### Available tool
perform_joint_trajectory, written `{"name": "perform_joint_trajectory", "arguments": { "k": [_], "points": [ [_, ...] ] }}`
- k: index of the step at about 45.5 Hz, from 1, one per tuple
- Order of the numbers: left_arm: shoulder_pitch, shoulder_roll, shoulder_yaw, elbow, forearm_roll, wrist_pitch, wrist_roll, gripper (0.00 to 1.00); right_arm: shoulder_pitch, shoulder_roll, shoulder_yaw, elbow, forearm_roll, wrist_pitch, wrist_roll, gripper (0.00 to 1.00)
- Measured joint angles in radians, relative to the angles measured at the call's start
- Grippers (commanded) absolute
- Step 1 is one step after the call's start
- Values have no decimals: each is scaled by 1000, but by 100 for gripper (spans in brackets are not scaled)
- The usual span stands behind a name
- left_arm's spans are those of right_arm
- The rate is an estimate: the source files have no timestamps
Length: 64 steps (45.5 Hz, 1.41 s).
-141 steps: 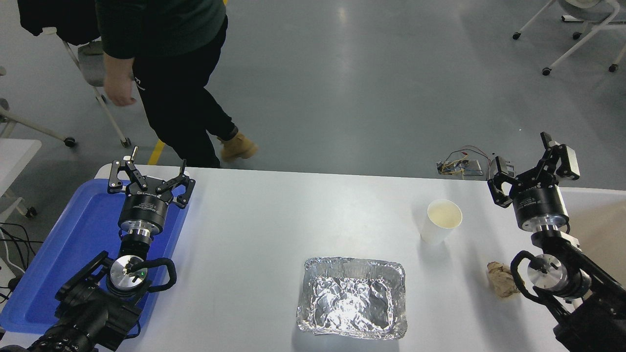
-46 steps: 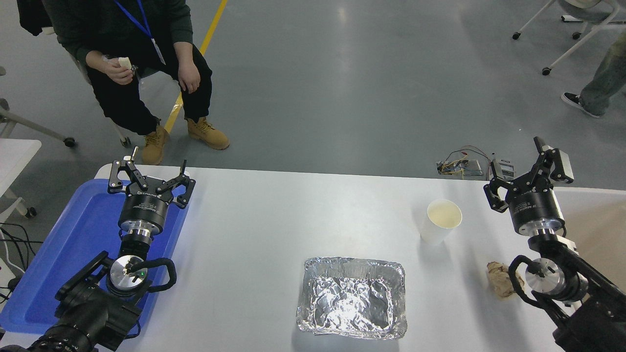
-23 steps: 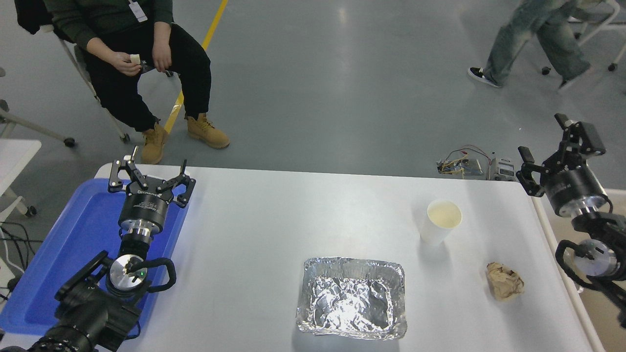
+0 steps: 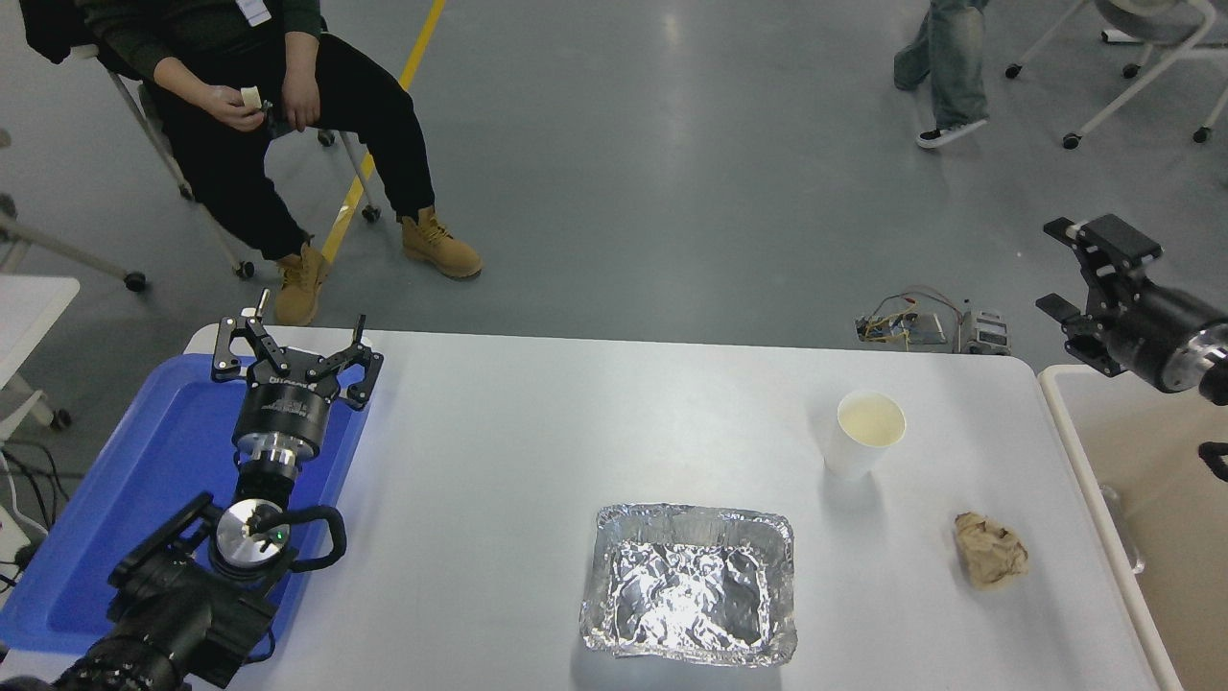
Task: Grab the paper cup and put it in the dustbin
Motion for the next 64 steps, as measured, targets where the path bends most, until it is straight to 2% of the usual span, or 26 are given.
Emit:
{"name": "perform_joint_trajectory", "arguments": {
  "k": [16, 22, 37, 50, 64],
  "points": [
    [0, 0, 0, 0, 0, 0, 0, 100, 322, 105, -423, -9, -57, 186, -183, 100],
    [0, 0, 0, 0, 0, 0, 0, 100, 387, 146, -509, -7, -73, 234, -217, 100],
    [0, 0, 0, 0, 0, 0, 0, 100, 512, 274, -634, 23, -127, 355, -249, 100],
    [0, 0, 0, 0, 0, 0, 0, 100, 619, 366, -648, 72, -149, 488, -256, 100],
    [0, 0, 0, 0, 0, 0, 0, 100, 726, 410, -635, 180, -158, 567, -258, 100]
  ]
}}
